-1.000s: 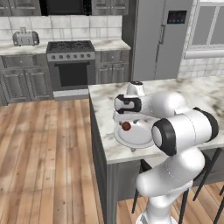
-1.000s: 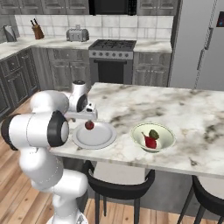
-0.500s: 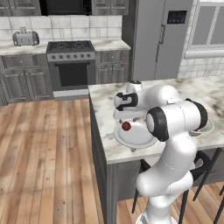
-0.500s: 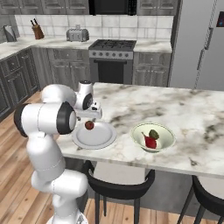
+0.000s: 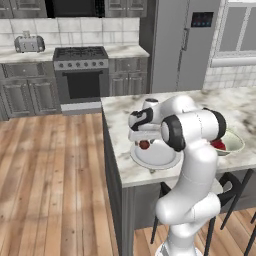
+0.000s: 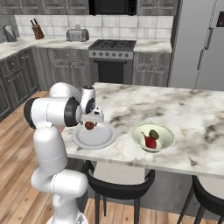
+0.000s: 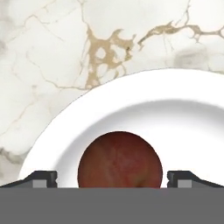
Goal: Take the fruits from the plate on the dining counter and place two fruits in each bowl.
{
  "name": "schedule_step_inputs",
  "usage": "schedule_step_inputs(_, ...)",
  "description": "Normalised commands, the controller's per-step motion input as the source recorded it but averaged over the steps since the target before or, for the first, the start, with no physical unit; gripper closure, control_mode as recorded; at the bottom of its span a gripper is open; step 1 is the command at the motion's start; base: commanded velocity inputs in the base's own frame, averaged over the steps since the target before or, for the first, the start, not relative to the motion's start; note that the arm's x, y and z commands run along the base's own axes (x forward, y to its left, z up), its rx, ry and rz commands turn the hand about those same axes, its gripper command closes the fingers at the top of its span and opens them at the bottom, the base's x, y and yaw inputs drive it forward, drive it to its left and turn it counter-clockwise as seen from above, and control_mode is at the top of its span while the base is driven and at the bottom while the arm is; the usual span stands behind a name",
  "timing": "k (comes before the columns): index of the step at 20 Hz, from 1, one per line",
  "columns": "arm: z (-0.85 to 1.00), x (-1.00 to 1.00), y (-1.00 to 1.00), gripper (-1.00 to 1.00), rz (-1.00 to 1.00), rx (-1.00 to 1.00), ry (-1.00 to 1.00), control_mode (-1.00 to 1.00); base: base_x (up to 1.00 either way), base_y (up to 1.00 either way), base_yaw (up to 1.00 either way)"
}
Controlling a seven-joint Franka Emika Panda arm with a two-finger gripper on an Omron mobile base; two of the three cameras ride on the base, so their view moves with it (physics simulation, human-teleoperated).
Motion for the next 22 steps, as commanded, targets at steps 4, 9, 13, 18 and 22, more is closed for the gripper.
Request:
schedule_step_inputs(4, -0.24, 0.0, 0.0, 1.0, 0.0, 0.0, 0.09, -1.0, 0.0, 0.0, 0.0)
schedule_step_inputs(9, 0.36, -0.03, -0.01, 1.0, 0.0, 0.0, 0.04, -1.0, 0.0, 0.0, 0.0)
schedule_step_inputs(13, 0.97, -0.37, -0.06, 1.0, 0.0, 0.0, 0.03, -1.0, 0.0, 0.0, 0.0)
schedule_step_inputs(18, 0.99, -0.91, -0.35, 1.0, 0.0, 0.0, 0.01, -1.0, 0.0, 0.0, 0.0)
schedule_step_inputs(22, 0.73, -1.0, -0.29, 1.0, 0.0, 0.0, -0.02, -1.0, 0.0, 0.0, 0.0)
